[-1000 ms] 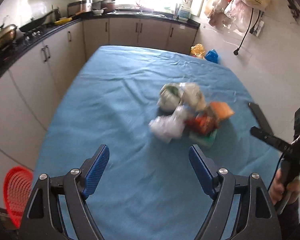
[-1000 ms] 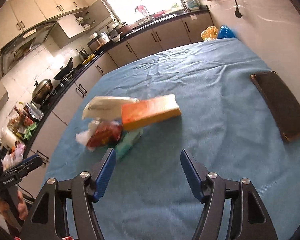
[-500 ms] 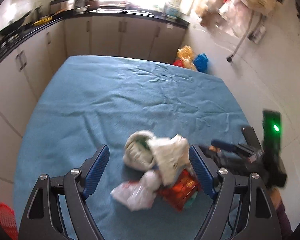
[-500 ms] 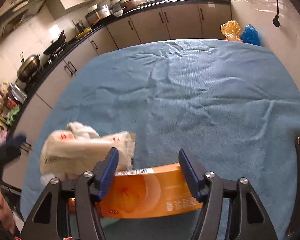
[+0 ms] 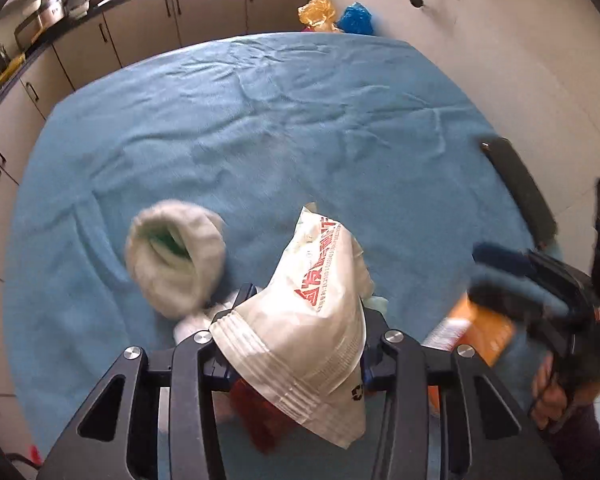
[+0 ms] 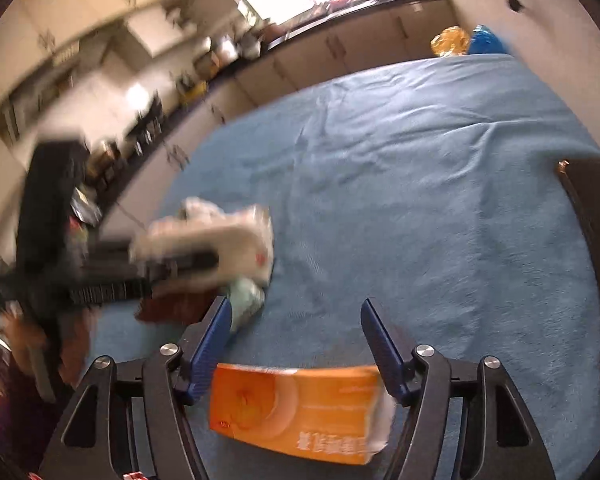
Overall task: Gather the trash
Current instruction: 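Grasp the white printed plastic bag with the left gripper and lift it, then hold the white bag in the left gripper while the right grasps the red snack bag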
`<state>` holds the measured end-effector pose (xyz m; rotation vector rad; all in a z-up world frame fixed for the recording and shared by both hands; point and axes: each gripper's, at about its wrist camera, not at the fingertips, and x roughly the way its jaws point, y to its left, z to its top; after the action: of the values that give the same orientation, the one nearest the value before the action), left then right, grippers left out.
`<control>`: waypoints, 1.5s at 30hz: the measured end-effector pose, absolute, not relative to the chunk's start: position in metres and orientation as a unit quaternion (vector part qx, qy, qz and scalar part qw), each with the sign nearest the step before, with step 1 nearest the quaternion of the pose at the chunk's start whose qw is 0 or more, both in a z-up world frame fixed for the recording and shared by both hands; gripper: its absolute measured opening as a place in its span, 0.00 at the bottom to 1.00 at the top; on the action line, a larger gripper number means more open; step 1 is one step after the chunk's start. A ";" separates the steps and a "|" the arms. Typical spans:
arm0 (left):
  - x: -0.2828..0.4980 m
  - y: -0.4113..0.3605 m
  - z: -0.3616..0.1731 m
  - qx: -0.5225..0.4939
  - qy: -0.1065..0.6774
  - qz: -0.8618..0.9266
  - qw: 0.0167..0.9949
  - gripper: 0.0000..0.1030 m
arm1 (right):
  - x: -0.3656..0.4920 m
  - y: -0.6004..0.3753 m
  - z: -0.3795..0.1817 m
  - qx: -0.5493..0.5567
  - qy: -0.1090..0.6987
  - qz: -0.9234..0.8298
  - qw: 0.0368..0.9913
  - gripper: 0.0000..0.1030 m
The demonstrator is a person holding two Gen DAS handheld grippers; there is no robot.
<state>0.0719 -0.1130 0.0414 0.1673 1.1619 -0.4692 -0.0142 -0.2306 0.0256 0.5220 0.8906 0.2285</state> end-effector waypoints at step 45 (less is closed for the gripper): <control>-0.127 0.129 0.094 -0.091 0.381 -0.033 0.920 0.41 | -0.029 -0.075 0.047 -0.017 0.422 0.129 0.897 0.84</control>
<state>-0.1266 0.1295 0.0938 -0.1872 0.7826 -0.0687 -0.0287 -0.0750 0.0468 -0.0343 0.8747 0.2669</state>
